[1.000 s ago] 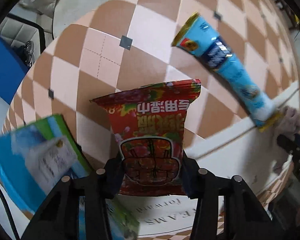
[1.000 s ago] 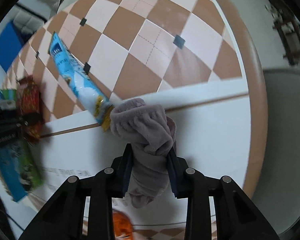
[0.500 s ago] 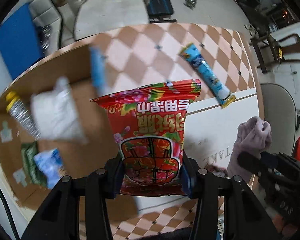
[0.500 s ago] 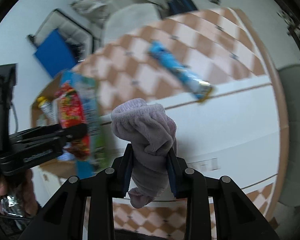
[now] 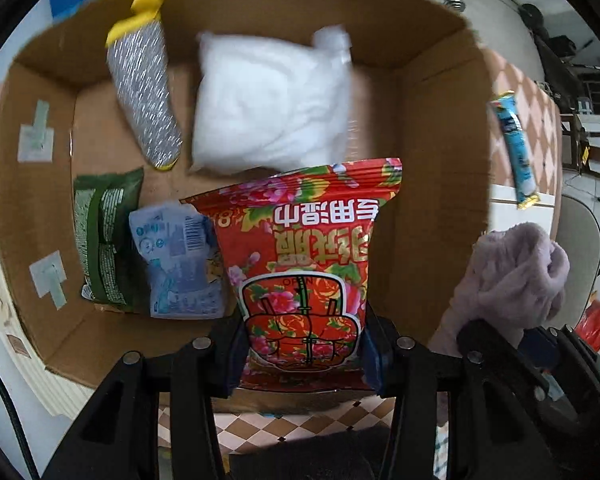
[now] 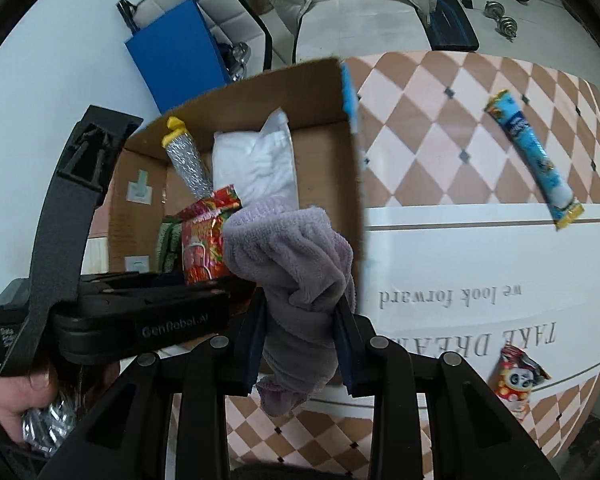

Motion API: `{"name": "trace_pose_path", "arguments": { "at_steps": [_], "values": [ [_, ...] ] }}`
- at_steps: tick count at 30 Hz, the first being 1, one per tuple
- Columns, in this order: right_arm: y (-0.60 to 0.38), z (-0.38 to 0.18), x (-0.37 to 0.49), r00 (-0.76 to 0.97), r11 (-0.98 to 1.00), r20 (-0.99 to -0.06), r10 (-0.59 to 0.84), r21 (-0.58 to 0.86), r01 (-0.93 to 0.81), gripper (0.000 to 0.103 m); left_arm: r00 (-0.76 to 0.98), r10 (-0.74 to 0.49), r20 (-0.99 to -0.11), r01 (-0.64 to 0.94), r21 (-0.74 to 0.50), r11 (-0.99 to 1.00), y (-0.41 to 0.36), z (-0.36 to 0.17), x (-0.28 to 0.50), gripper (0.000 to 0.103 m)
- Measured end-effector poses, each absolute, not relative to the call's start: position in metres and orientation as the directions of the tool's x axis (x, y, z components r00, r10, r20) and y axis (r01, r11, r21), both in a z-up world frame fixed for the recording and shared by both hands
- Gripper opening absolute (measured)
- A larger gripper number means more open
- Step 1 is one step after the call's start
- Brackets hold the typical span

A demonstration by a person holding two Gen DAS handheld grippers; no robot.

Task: Organize soft objects
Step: 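Carry red bag and lilac towel into the box with both tools and release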

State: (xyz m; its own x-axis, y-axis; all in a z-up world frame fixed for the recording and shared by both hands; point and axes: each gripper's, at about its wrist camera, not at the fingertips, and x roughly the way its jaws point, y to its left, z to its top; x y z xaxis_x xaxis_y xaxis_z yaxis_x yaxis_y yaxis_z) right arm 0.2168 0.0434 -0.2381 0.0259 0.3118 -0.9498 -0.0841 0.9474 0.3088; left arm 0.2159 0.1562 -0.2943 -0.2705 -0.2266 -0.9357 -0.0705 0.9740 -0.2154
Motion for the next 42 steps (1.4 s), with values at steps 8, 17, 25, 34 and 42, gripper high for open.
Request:
{"name": "trace_pose_path", "arguments": {
  "at_steps": [8,17,25,34,42],
  "values": [
    [0.071,-0.269,0.222,0.000,0.969,-0.975,0.221,0.219,-0.116,0.033,-0.325,-0.287,-0.901,-0.114,-0.264,0.958,0.173,-0.323,0.218,0.045],
    [0.069,-0.283,0.225,-0.049,0.973,-0.977,0.207,0.211,-0.096,0.050,-0.320,-0.327,-0.889,-0.130,-0.300,0.945,0.193,-0.316,0.219,0.045],
    [0.069,-0.262,0.218,-0.023,0.980,-0.985,0.172,0.174,-0.099,0.056,-0.179,-0.238,-0.955,-0.081,-0.226,0.971,0.214,-0.262,0.214,0.046],
    [0.069,-0.227,0.181,0.058,0.984,-0.990,0.125,0.116,-0.136,0.058,0.056,-0.069,-0.996,-0.042,-0.071,0.997,0.230,-0.190,0.161,0.047],
    [0.072,-0.195,0.148,0.141,0.985,-0.982,0.125,0.105,-0.139,0.077,0.188,-0.006,-0.982,-0.079,-0.021,0.997,0.223,-0.166,0.129,0.076]
  ]
}}
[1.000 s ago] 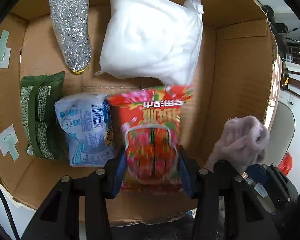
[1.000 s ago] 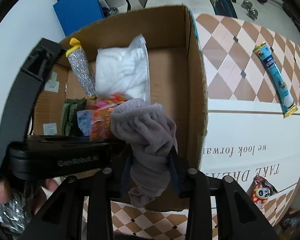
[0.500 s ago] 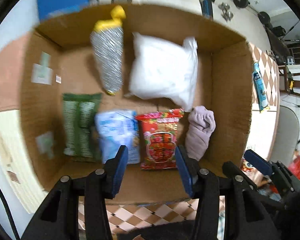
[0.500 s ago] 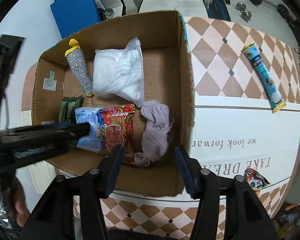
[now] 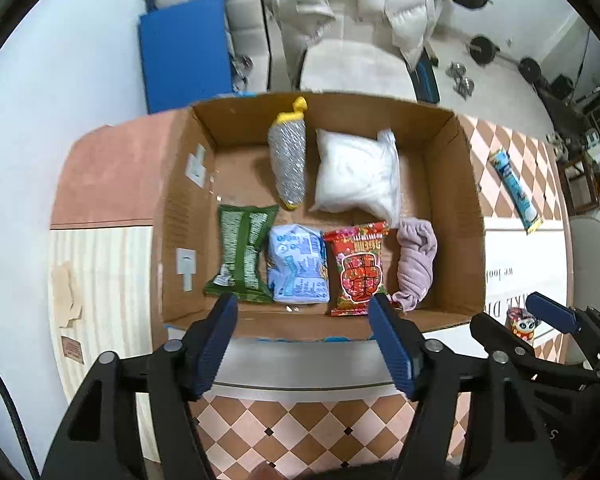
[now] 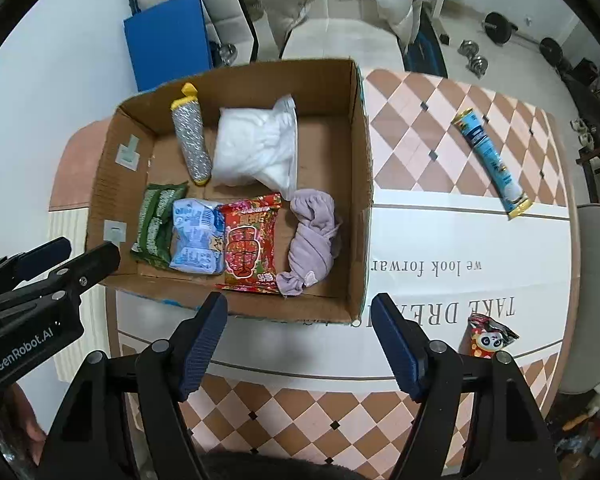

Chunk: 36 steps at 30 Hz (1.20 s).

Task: Organize soft objects
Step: 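Carry red bag and lilac towel into the box with both tools and release, then grasp the blue Nestle tube with the left tool while the right tool grasps the panda packet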

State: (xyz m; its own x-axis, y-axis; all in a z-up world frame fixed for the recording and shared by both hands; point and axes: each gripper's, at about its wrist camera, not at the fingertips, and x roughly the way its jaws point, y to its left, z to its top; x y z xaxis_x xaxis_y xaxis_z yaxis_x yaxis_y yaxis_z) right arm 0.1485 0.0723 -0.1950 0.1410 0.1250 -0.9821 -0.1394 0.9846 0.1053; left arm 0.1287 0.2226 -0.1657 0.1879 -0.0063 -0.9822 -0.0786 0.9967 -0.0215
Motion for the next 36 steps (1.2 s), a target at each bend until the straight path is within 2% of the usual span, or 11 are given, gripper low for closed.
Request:
{"name": "trace_pose_path", "arguments": {
  "at_steps": [1,2,7,10,11,17,22,26,30,33,36],
  "values": [
    [0.073,-0.189,0.144,0.159,0.985,-0.980,0.124,0.101,-0.143,0.079,0.201,-0.002,-0.980,-0.080,-0.018,0.997,0.223,-0.161,0.125,0.090],
    [0.073,-0.186,0.141,0.174,0.985,-0.978,0.118,0.094,-0.143,0.081,0.211,0.004,-0.977,-0.083,-0.014,0.996,0.222,-0.158,0.122,0.094],
    [0.073,-0.166,0.124,0.253,0.988,-0.963,0.090,0.054,-0.145,0.089,0.269,0.051,-0.962,-0.105,0.024,0.994,0.224,-0.137,0.106,0.098],
    [0.073,-0.156,0.116,0.282,0.988,-0.955,0.091,0.050,-0.149,0.102,0.288,0.083,-0.954,-0.122,0.049,0.991,0.223,-0.130,0.099,0.098],
    [0.074,-0.153,0.114,0.291,0.987,-0.952,0.091,0.047,-0.155,0.103,0.292,0.083,-0.953,-0.126,0.048,0.991,0.223,-0.129,0.096,0.098],
    [0.066,-0.140,0.105,0.316,0.985,-0.942,0.117,0.069,-0.159,0.103,0.305,0.065,-0.950,-0.130,0.026,0.991,0.216,-0.118,0.090,0.098],
    [0.026,-0.142,0.098,0.298,0.988,-0.943,0.150,0.131,-0.084,0.103,0.309,0.062,-0.949,-0.095,0.034,0.995,0.189,-0.111,0.092,0.098],
    [-0.041,-0.166,0.091,0.261,0.995,-0.963,0.072,0.089,0.054,0.103,0.284,0.073,-0.956,-0.040,0.064,0.997,0.148,-0.121,0.103,0.098],
    [-0.120,-0.220,0.087,0.151,0.976,-0.988,-0.015,0.018,0.218,0.103,0.222,0.084,-0.971,0.021,0.091,0.996,0.097,-0.148,0.121,0.098],
    [-0.158,-0.264,0.084,0.069,0.959,-0.998,-0.010,0.010,0.283,0.103,0.183,0.098,-0.978,0.088,0.116,0.989,0.056,-0.171,0.133,0.098],
    [-0.177,-0.307,0.084,0.005,0.949,-1.000,0.028,0.029,0.315,0.098,0.148,0.118,-0.982,0.143,0.139,0.980,0.021,-0.192,0.145,0.098]
  ]
}}
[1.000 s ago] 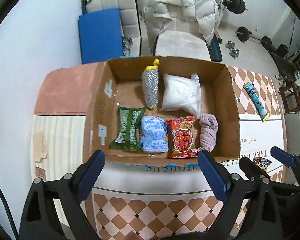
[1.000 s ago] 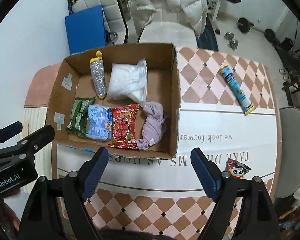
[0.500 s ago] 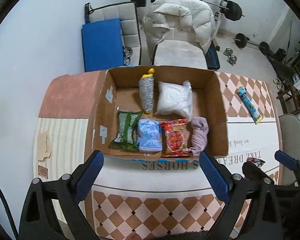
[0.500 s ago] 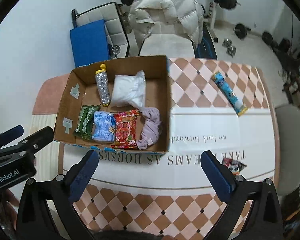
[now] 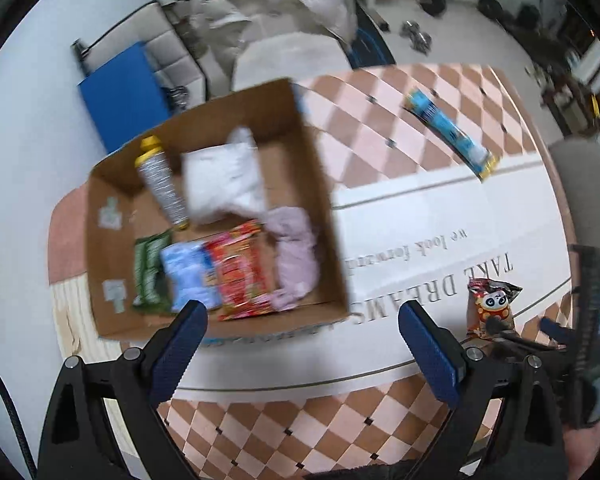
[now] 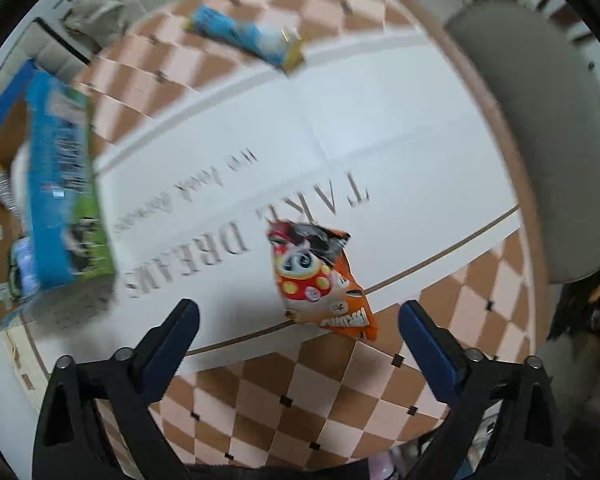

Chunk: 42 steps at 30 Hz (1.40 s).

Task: Organize soft objects
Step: 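Grasp the blue Nestle tube with the left tool while the right tool grasps the panda packet, then carry tube and panda packet into the box with both tools and release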

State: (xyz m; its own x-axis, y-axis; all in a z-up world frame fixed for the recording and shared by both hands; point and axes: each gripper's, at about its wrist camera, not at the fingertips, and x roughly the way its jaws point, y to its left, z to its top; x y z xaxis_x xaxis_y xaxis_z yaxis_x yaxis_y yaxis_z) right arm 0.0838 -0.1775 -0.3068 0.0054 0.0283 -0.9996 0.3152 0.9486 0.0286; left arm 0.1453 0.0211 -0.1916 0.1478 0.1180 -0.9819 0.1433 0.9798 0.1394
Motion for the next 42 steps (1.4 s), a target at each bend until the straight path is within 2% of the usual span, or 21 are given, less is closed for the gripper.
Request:
{"name": "trace_pose_path", "arguments": {
  "at_steps": [5,6,7,8,10,17,22,26,30,31,32,35,38,42],
  "values": [
    [-0.183,-0.362,0.092,-0.095,0.955,-0.994,0.047,0.017,0.296,0.085,0.054,0.099,-0.994,0.166,0.106,0.980,-0.018,-0.219,0.173,0.098],
    [-0.183,-0.366,0.094,-0.099,0.960,-0.995,0.025,-0.004,0.281,0.079,0.039,0.087,-0.995,0.161,0.092,0.983,-0.023,-0.222,0.179,0.098],
    [-0.184,-0.369,0.096,-0.096,0.967,-0.995,0.004,-0.021,0.254,0.049,0.021,0.067,-0.998,0.151,0.069,0.986,-0.030,-0.225,0.187,0.098],
    [-0.186,-0.371,0.098,-0.105,0.968,-0.995,0.000,-0.026,0.249,0.043,0.002,0.048,-0.999,0.143,0.048,0.989,-0.036,-0.228,0.195,0.098],
    [-0.196,-0.369,0.102,-0.098,0.970,-0.995,0.004,-0.020,0.243,0.041,-0.038,-0.008,-0.999,0.122,-0.013,0.992,-0.050,-0.236,0.213,0.098],
    [-0.261,-0.341,0.135,-0.031,0.949,-0.998,0.046,0.034,0.315,0.039,-0.172,-0.183,-0.968,-0.025,-0.182,0.983,-0.091,-0.288,0.294,0.098],
    [-0.303,-0.331,0.175,0.004,0.933,-0.999,0.034,0.033,0.358,0.039,-0.259,-0.230,-0.938,-0.127,-0.203,0.971,-0.114,-0.345,0.344,0.092],
    [-0.320,-0.327,0.204,0.013,0.931,-1.000,0.012,0.016,0.364,0.039,-0.302,-0.233,-0.924,-0.155,-0.194,0.969,-0.127,-0.377,0.363,0.071],
    [-0.326,-0.327,0.223,0.008,0.936,-1.000,-0.007,-0.004,0.352,0.039,-0.299,-0.157,-0.941,-0.087,-0.137,0.987,-0.144,-0.389,0.375,0.054],
    [-0.327,-0.327,0.226,0.007,0.937,-1.000,-0.009,-0.006,0.349,0.039,-0.279,-0.123,-0.953,-0.043,-0.115,0.992,-0.151,-0.386,0.376,0.035],
    [-0.328,-0.326,0.233,0.006,0.938,-1.000,-0.008,-0.005,0.346,0.039,-0.264,-0.087,-0.961,0.007,-0.092,0.996,-0.157,-0.383,0.376,0.023],
    [-0.330,-0.320,0.245,0.014,0.940,-1.000,0.000,0.005,0.342,0.039,-0.242,-0.041,-0.969,0.102,-0.068,0.992,-0.168,-0.378,0.368,0.013],
    [-0.323,-0.313,0.248,0.029,0.941,-1.000,0.011,0.020,0.339,0.039,-0.204,-0.028,-0.979,0.135,-0.056,0.989,-0.167,-0.369,0.357,0.012],
    [-0.315,-0.303,0.239,0.054,0.943,-0.998,0.024,0.041,0.330,0.038,-0.153,-0.068,-0.986,0.147,-0.090,0.985,-0.157,-0.343,0.337,0.012]
  ]
}}
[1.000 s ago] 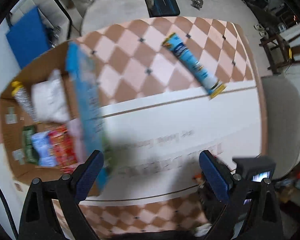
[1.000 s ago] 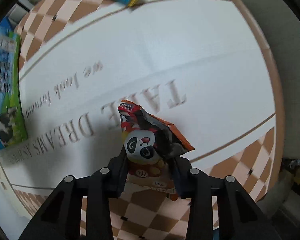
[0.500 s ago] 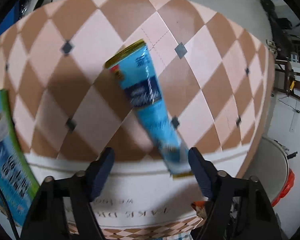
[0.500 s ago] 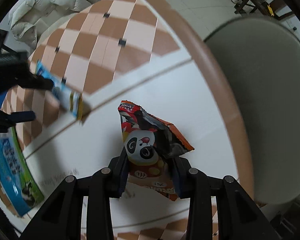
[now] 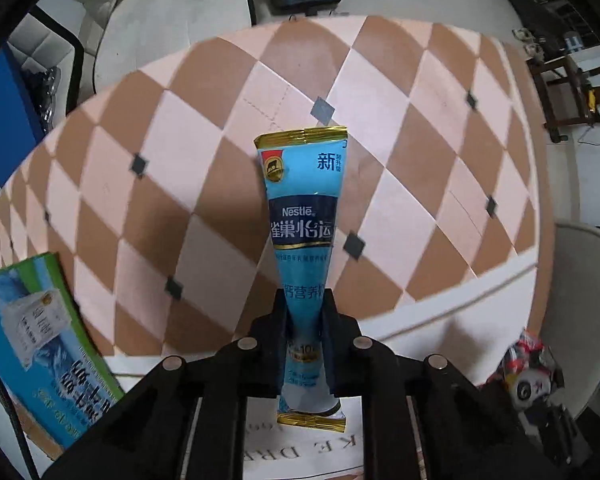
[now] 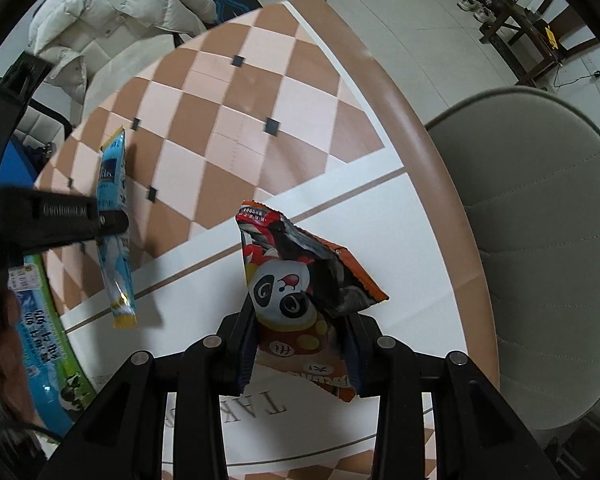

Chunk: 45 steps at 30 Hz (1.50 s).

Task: Organize soft objects
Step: 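Carry tube and panda packet into the box with both tools and release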

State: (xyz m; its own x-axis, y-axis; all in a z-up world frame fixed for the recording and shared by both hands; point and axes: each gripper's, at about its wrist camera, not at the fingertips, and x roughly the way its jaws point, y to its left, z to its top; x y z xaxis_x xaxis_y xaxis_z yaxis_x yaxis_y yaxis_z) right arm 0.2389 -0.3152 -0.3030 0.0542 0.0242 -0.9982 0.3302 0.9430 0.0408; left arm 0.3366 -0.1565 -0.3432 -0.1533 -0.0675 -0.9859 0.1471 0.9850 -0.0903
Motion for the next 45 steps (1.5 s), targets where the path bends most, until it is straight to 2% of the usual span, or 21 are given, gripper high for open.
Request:
{"name": "trace_pose_path", "arguments": {
  "at_steps": [6,13,22,26,33,42,45],
  "values": [
    [-0.281,-0.273,0.234,0.105,0.953,-0.993,0.061,0.089,0.289,0.038,-0.078,-0.166,-0.983,0.159,-0.176,0.971,-0.124,-0.283,0.303,0.012],
    [-0.212,-0.226,0.226,0.175,0.958,-0.971,0.163,0.198,0.206,0.038,0.038,-0.246,-0.968,0.115,-0.240,0.964,-0.029,-0.207,0.266,0.012],
    [-0.061,-0.182,0.238,0.188,0.956,-0.940,0.286,0.293,0.013,0.038,0.123,-0.158,-0.980,-0.033,-0.163,0.986,0.139,-0.172,0.244,0.012],
    [0.006,-0.188,0.252,0.162,0.961,-0.948,0.275,0.271,-0.051,0.038,0.124,-0.089,-0.988,-0.102,-0.102,0.990,0.211,-0.175,0.244,0.012],
    [0.079,-0.231,0.280,0.096,0.982,-0.980,0.175,0.167,-0.085,0.038,0.047,-0.015,-0.999,-0.167,-0.023,0.986,0.287,-0.217,0.277,0.012],
    [0.104,-0.279,0.304,0.040,0.995,-0.997,0.073,0.070,-0.064,0.038,-0.073,0.009,-0.997,-0.164,0.021,0.986,0.308,-0.279,0.308,0.013],
    [0.105,-0.290,0.309,0.032,0.998,-0.999,0.040,0.039,-0.052,0.039,-0.111,0.001,-0.994,-0.157,0.018,0.987,0.310,-0.292,0.313,0.016]
  ]
}}
